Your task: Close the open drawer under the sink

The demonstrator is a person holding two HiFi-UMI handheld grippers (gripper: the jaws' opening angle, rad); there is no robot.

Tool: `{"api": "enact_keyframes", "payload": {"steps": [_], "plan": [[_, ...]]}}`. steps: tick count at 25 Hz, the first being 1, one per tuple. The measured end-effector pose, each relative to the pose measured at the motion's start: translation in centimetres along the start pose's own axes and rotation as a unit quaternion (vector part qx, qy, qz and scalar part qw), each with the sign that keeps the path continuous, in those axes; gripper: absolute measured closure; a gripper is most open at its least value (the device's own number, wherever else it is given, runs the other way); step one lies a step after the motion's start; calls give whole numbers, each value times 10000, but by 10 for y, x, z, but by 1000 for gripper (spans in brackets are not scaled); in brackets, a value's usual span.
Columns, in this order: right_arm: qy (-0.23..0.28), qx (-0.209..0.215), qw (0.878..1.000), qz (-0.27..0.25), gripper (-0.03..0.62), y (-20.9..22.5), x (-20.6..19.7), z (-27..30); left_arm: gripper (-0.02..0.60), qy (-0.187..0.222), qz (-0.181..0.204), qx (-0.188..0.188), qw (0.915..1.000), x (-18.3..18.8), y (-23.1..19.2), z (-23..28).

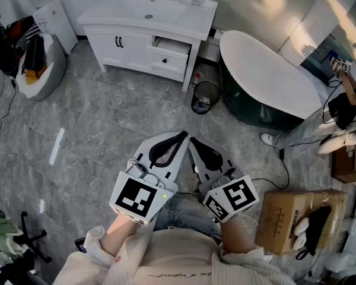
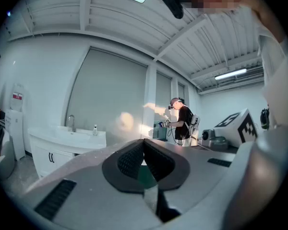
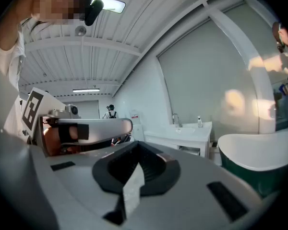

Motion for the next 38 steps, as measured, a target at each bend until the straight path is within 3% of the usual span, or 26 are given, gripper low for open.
{"api": "enact_keyframes", "payload": {"steps": [10,26,32,38], "plan": [[142,44,9999,4,583,20,9,0,566,31,85,58,9999,4,2,20],[113,571,9983,-91,583,33,14,13,566,97,119,539,9984,2,0,30],[13,602,9982,39,583,41,7,37,566,93,89,566,9983,-1,-22,39],[24,502,9987,38,583,58,15,85,566,88,141,488,9987,4,-70,64]]}}
Point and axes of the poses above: the fingertips, and each gripper's own axes: z forward along the fingers, y to its right, x out of its top, the point moved 8 cm from there along -z, backward along the fingers, and after that the axes turned 1 degree about z, right-handed, at the moved point
